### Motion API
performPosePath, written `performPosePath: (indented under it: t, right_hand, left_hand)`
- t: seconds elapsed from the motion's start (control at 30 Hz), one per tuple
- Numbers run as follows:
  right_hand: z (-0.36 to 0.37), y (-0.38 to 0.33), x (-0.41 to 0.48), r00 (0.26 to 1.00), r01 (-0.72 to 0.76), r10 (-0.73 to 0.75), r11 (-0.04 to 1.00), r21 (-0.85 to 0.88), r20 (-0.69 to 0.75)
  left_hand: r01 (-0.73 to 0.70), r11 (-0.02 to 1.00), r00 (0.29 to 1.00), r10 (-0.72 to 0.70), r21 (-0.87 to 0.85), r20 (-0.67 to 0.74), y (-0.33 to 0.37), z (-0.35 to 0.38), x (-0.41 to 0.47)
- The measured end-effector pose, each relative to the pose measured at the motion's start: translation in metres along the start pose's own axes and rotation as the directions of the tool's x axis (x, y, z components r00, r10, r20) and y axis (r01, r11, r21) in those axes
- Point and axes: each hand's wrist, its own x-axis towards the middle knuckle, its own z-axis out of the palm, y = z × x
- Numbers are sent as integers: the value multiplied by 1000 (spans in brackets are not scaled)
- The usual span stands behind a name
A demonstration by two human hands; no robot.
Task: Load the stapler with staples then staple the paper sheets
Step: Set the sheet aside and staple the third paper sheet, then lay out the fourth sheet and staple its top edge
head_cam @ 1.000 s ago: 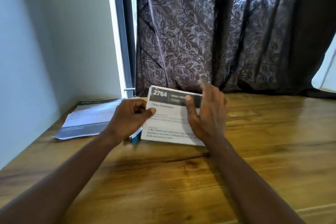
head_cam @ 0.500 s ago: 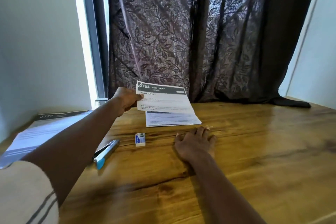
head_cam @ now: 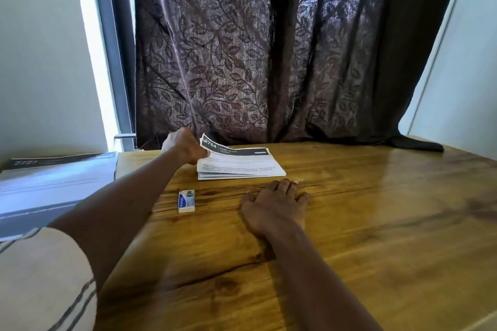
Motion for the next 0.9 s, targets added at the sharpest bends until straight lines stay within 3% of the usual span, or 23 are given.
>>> performPosePath:
  t: [0.23, 0.47, 0.77, 0.9]
  right_hand:
    - [-1, 0, -1, 1000, 10, -10, 1000, -10, -2]
    - [-1, 0, -1, 1000, 7, -6, 1000, 17, -20]
    - [-5, 1, -10, 992, 59, -49, 995, 83, -115]
    - [-6, -7, -25, 966, 209, -182, 968, 141, -182]
  left_hand:
    - [-29, 993, 999, 30, 112, -14, -12, 6, -4]
    - [-105, 991, 980, 89, 79, 179, -27, -7, -21]
    - [-315, 948, 949, 316, 53, -18, -93, -102, -134]
    - [-258, 931, 959, 279, 258, -50, -154, -140, -174]
